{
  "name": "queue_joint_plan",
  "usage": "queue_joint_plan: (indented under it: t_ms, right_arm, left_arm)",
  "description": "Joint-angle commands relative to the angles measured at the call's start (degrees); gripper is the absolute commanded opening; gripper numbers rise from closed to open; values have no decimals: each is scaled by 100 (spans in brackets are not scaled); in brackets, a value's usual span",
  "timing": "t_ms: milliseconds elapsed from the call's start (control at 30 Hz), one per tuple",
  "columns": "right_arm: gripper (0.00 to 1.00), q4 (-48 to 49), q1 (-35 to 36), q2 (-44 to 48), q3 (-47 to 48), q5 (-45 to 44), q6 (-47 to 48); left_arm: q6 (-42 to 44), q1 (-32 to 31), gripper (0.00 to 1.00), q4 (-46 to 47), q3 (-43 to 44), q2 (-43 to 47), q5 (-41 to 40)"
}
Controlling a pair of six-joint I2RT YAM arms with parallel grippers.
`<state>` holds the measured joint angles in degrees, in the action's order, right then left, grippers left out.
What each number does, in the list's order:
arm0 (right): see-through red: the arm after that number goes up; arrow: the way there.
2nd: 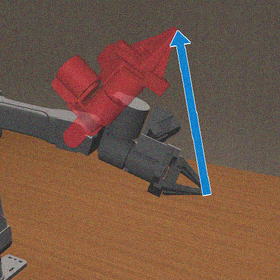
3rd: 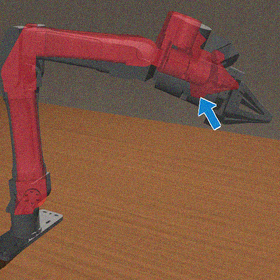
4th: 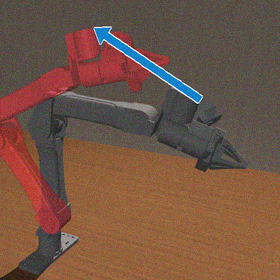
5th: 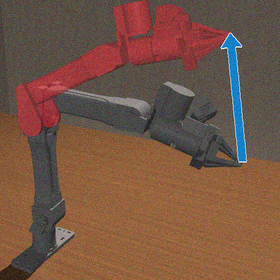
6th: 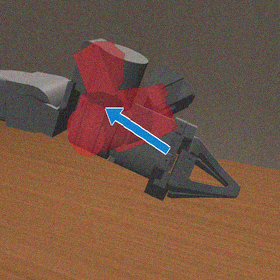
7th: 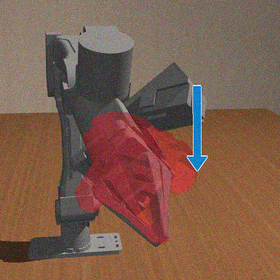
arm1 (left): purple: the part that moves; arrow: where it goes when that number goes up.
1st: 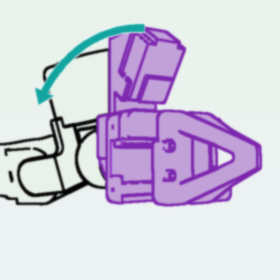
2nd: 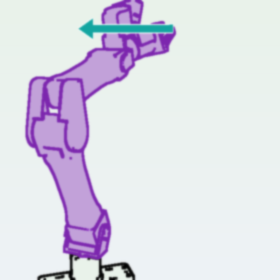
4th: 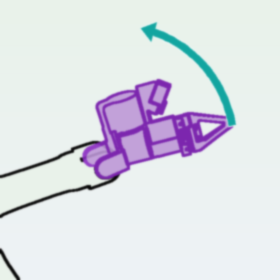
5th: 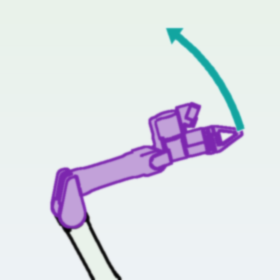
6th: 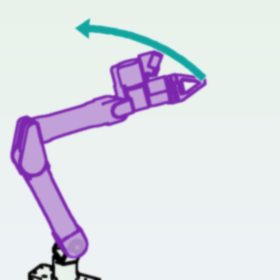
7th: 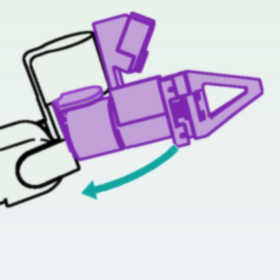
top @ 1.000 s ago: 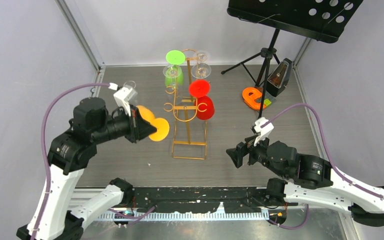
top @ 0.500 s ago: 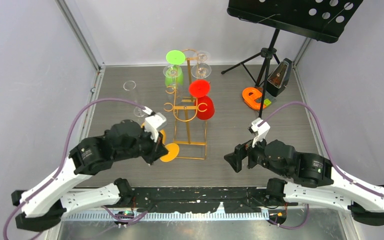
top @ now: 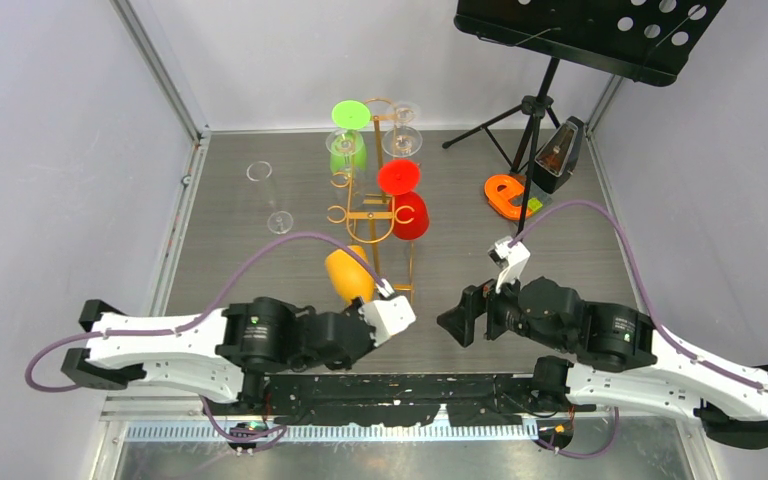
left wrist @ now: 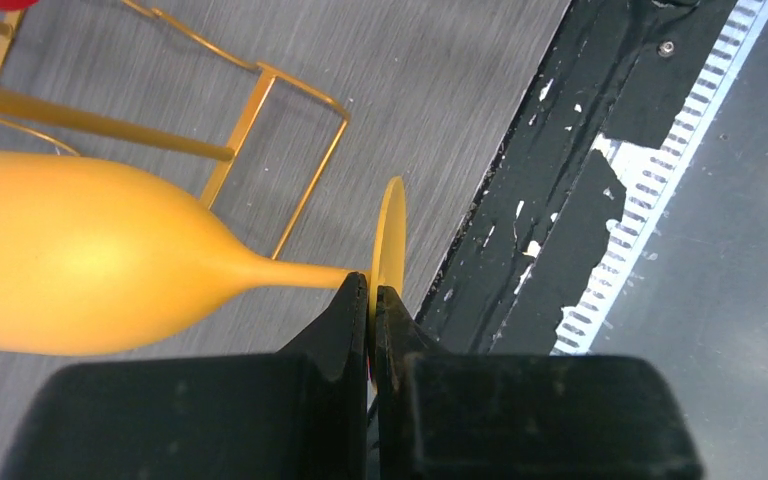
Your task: Take the wine glass off the wine glass rack
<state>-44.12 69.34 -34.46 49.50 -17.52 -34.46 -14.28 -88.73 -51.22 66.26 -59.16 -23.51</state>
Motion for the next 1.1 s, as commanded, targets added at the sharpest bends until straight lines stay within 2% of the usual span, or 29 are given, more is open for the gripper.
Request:
queue_joint_plan:
  t_ms: [0,433,767,1067]
  right_arm:
    - [95,636,-17,-182,-12,325,-490]
    - [90,1661,-17,-1052,-64,1232,-821]
    - [85,2771,-17,-1528,-535,2036,-1314]
    - [72,3222,-17,-1779,-804,2417,-1529]
  left_arm:
    - [67,-470,0,451,40,-187,-878]
    - [0,-1278,0,930,-64,-527,-1189]
    - [-115,-1627,0,1280,-107,-968,-1443]
    - [-157,-1697,0,1519,-304,-806,-1859]
